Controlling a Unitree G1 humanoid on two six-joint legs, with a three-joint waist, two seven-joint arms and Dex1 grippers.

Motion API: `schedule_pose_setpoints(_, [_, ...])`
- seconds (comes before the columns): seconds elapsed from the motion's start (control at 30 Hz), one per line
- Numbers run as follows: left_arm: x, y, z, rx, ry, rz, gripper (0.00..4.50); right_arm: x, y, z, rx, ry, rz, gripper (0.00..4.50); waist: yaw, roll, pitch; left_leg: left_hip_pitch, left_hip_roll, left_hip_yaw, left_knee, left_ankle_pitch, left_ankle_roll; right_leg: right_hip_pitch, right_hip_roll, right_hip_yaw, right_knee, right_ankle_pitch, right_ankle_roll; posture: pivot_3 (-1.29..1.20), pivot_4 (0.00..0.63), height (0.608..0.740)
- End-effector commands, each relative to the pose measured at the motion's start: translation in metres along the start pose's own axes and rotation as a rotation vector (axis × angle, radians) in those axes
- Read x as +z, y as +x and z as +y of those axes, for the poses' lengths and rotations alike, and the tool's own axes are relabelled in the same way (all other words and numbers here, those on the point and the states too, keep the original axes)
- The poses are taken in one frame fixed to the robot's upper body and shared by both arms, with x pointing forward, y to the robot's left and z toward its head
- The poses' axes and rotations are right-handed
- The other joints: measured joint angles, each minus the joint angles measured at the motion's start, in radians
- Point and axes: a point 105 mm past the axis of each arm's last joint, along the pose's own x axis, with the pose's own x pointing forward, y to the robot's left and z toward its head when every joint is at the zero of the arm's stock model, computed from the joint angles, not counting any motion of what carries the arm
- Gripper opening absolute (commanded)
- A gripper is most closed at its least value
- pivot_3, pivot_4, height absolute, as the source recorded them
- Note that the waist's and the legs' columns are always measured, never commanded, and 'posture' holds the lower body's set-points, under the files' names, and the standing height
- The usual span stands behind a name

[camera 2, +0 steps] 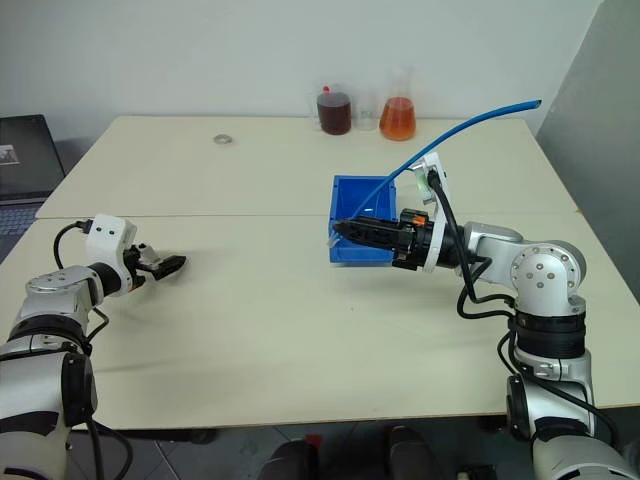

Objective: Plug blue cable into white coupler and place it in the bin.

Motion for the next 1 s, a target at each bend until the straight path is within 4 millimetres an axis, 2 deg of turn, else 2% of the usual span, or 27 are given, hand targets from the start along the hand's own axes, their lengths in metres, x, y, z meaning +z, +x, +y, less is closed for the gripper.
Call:
schedule_pose_setpoints(0.03, [0.004, -0.006, 0.011, 0.034, 0.02, 0.0, 4.5, 0.008, -0.003, 0.009, 0.023, -0.038, -0.026, 0.14, 0.0, 0.0, 0.0, 0.0, 0.0, 0.0, 0.0, 0.0, 0.0, 0.0, 0.0, 0.0, 0.0, 0.0, 0.0, 0.0, 0.15, 0.74])
schedule_pose_setpoints(0.47, [-0.003, -0.013, 0.021, 0.074, 0.039, 0.039, 4.5, 0.007, -0.002, 0.008, 0.025, -0.031, -0.023, 0.14, 0.0, 0.0, 0.0, 0.0, 0.0, 0.0, 0.0, 0.0, 0.0, 0.0, 0.0, 0.0, 0.0, 0.0, 0.0, 0.0, 0.15, 0.74])
schedule_pose_setpoints(0.57, [-0.004, -0.013, 0.021, 0.072, 0.038, 0.04, 4.03, 0.007, -0.003, 0.007, 0.018, -0.031, -0.027, 0.14, 0.0, 0.0, 0.0, 0.0, 0.0, 0.0, 0.0, 0.0, 0.0, 0.0, 0.0, 0.0, 0.0, 0.0, 0.0, 0.0, 0.15, 0.74])
schedule_pose_setpoints(1.0, [-0.009, -0.01, 0.015, 0.055, 0.047, 0.061, 1.39, 0.007, -0.005, 0.005, -0.005, -0.026, -0.033, 0.14, 0.0, 0.0, 0.0, 0.0, 0.0, 0.0, 0.0, 0.0, 0.0, 0.0, 0.0, 0.0, 0.0, 0.0, 0.0, 0.0, 0.15, 0.74])
